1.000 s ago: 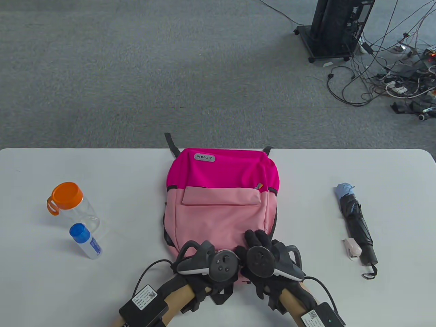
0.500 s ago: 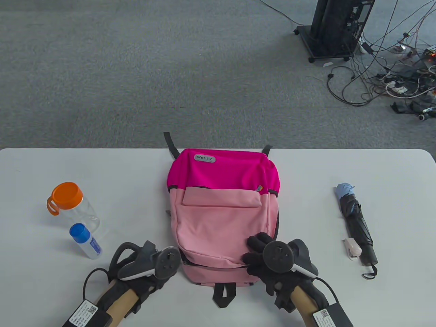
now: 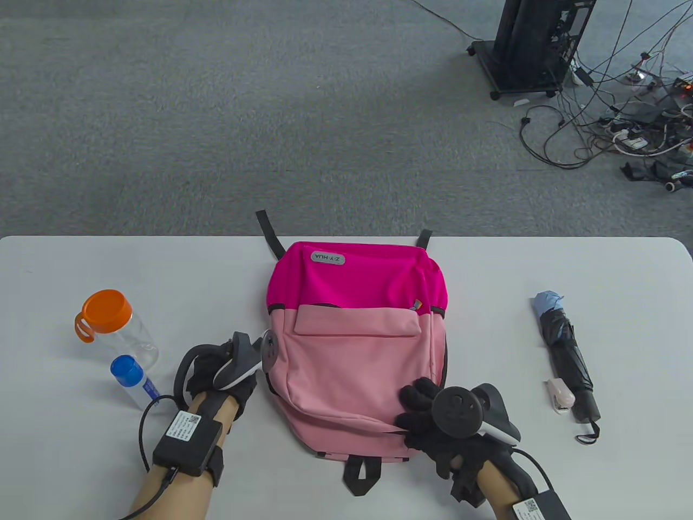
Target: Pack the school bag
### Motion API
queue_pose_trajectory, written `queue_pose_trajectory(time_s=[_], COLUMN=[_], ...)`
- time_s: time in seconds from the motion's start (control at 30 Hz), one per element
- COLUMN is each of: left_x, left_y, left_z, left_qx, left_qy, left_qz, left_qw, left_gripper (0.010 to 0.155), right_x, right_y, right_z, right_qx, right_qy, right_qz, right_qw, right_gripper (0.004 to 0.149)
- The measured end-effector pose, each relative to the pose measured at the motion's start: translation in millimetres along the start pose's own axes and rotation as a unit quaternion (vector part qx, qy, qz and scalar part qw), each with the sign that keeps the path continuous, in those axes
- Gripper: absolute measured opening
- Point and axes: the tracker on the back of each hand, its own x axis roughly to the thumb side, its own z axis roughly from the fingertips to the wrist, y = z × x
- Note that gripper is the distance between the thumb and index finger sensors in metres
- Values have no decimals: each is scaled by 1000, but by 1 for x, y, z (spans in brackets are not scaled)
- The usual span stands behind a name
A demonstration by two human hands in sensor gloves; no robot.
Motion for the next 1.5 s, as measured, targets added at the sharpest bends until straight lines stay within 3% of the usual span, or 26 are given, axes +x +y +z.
queue_pose_trajectory(time_s=[0.17, 0.3, 0.47, 0.6, 0.83, 0.97, 1.1, 1.17, 1.27, 1.4, 1.5], left_x=[4, 6, 7, 0, -19, -26, -25, -20, -12, -3, 0], left_y=[-6, -8, -8, 2, 64, 102, 117, 115, 100, 59, 26], left_z=[-20, -28, -26, -15, 46, 98, 148, 175, 196, 195, 182], left_qx=[-18, 8, -5, 7, 161, 208, 287, 320, 358, 401, 386], left_qy=[42, 57, 57, 74, -3, -96, -137, -163, -180, -146, -146], left_qz=[7, 7, -11, -28, 69, 132, 142, 139, 158, 121, 103], left_qw=[999, 998, 998, 997, 985, 964, 937, 923, 902, 896, 905], left_gripper=[46, 47, 47, 62, 70, 75, 78, 79, 79, 80, 83], right_x=[-1, -2, -1, -1, -1, -1, -2, 0, 1, -2, -2], right_y=[1, 1, 3, 3, 6, 6, 7, 8, 10, 12, 12], right_z=[1, 2, 3, 3, 5, 5, 5, 6, 8, 9, 10], right_qx=[-4, -6, -13, -12, -26, -27, -32, -35, -44, -50, -53], right_qy=[-2, -4, -4, -2, -2, -1, -2, -7, -11, -12, -13], right_qz=[-5, -8, -1, -2, 2, 5, 2, 13, 29, 15, 14], right_qw=[1000, 1000, 1000, 1000, 1000, 1000, 999, 999, 999, 999, 998], right_gripper=[44, 44, 44, 44, 44, 44, 44, 44, 44, 44, 44])
